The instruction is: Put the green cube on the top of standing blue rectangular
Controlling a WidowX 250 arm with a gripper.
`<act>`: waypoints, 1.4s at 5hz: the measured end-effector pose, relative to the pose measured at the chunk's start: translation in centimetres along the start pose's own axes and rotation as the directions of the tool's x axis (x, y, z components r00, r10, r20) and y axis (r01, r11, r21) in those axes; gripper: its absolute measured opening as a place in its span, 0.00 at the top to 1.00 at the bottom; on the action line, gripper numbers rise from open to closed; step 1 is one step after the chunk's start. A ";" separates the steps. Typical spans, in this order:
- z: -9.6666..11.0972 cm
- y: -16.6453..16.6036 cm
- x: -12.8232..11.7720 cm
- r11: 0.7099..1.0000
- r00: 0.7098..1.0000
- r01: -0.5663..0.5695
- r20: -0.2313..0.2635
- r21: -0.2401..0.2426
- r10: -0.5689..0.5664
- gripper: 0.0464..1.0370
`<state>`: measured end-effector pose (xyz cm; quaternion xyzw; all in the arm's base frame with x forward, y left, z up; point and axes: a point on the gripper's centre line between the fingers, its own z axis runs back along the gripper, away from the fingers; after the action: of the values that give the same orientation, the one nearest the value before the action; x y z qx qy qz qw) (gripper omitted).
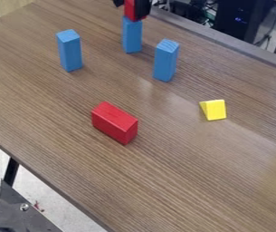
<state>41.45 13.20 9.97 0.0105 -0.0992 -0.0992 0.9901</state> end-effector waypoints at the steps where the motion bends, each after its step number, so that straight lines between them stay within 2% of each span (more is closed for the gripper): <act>1: -1.9 -0.2 -0.7 1.000 0.999 -0.006 -0.043 -0.026 0.005 0.04; 2: -1.7 -0.7 -0.9 0.999 0.999 -0.025 -0.039 -0.039 0.024 0.04; 4: 3.9 -1.1 0.3 0.997 0.994 -0.076 0.078 -0.009 0.077 0.04; 5: 8.0 -1.7 0.6 0.992 0.979 -0.129 0.158 0.012 0.126 0.04; 6: 10.6 -4.9 0.5 0.975 0.954 -0.216 0.204 -0.043 0.220 0.04; 7: 10.4 -9.5 1.4 0.981 0.965 -0.143 0.202 -0.127 0.167 0.04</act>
<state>38.93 3.62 20.02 -0.0631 -0.1987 -0.0272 0.9777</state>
